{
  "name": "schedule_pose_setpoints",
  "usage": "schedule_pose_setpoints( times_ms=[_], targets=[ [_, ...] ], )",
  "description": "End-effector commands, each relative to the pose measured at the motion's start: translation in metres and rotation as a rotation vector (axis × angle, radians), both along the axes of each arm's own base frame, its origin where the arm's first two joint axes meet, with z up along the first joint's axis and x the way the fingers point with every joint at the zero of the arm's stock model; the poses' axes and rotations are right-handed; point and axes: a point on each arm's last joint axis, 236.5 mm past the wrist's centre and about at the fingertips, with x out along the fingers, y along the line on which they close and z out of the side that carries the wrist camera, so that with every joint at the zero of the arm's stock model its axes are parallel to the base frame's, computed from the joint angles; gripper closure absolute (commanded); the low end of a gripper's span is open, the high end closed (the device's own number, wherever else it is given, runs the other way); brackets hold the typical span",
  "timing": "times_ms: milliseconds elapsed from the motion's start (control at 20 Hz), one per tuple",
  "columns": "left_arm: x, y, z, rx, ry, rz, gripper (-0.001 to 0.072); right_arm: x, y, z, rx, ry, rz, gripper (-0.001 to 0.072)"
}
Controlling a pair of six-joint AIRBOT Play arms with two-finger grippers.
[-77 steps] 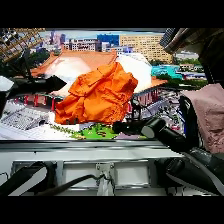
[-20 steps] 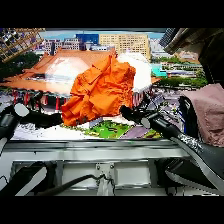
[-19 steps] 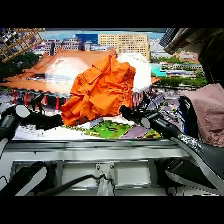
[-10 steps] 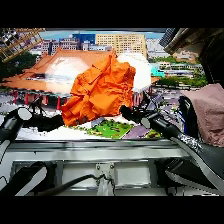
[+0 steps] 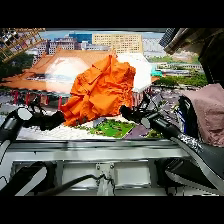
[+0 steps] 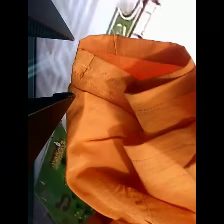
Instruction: Fold the clothes and pants, and hang the long-sleeved shirts on hangers.
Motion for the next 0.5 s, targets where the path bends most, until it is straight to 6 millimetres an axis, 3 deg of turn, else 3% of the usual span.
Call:
schedule_pose_setpoints(
  times_ms=[0, 150, 450],
  targets=[
    [-0.004, -0.001, -0.004, -0.008, 0.028, 0.006, 0.0336, 0.000, 0.000, 0.000, 0.000, 0.000, -0.001, 0.0689],
    [-0.014, -0.004, -0.014, -0.019, 0.095, -0.005, 0.0335, 0.000, 0.000, 0.000, -0.001, -0.001, 0.000, 0.0689],
    [-0.002, -0.015, -0.013, -0.081, 0.078, 0.050, 0.0335, 0.000, 0.000, 0.000, -0.002, -0.001, 0.000, 0.0689]
  ],
)
